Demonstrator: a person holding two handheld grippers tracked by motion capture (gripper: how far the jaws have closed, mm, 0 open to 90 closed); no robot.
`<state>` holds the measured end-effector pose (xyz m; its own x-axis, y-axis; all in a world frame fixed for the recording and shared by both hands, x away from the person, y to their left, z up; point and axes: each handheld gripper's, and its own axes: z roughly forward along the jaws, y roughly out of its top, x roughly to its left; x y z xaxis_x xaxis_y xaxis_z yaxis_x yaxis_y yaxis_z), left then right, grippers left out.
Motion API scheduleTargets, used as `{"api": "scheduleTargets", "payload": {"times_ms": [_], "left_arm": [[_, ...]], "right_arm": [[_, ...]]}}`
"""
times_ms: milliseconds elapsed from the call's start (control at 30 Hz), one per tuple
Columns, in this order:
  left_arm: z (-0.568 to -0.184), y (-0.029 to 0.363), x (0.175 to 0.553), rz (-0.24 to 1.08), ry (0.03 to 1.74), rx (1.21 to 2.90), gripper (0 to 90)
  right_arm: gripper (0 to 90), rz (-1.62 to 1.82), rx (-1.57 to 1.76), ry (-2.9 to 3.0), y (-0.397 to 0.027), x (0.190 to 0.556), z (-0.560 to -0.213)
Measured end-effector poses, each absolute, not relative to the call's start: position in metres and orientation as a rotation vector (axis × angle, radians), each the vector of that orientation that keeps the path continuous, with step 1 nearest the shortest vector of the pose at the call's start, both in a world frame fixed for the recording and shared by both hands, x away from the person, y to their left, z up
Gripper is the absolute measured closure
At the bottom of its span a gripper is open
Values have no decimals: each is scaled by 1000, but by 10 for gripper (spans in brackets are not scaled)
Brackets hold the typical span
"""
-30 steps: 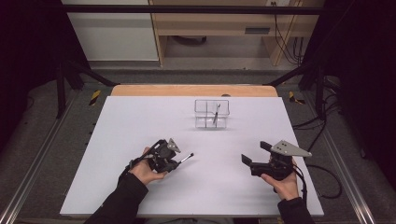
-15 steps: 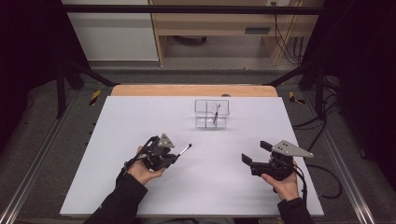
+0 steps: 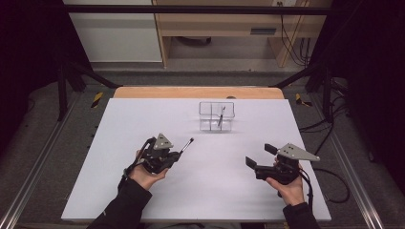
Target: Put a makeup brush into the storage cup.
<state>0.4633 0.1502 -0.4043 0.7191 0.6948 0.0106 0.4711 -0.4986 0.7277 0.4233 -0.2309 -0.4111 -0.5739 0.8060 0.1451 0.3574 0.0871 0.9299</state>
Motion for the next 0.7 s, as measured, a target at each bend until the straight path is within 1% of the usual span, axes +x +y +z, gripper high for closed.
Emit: {"api": "scheduleTargets", "payload": {"times_ms": [233,700], "left_arm": [[-402,152,462,418,908,2131,839],[-393,154,455,475,904,2014,840]], "right_arm": [[103,1494,1144,1966,-228,424,-411],[106,1529,1118,1969,-213,428,-404]]}}
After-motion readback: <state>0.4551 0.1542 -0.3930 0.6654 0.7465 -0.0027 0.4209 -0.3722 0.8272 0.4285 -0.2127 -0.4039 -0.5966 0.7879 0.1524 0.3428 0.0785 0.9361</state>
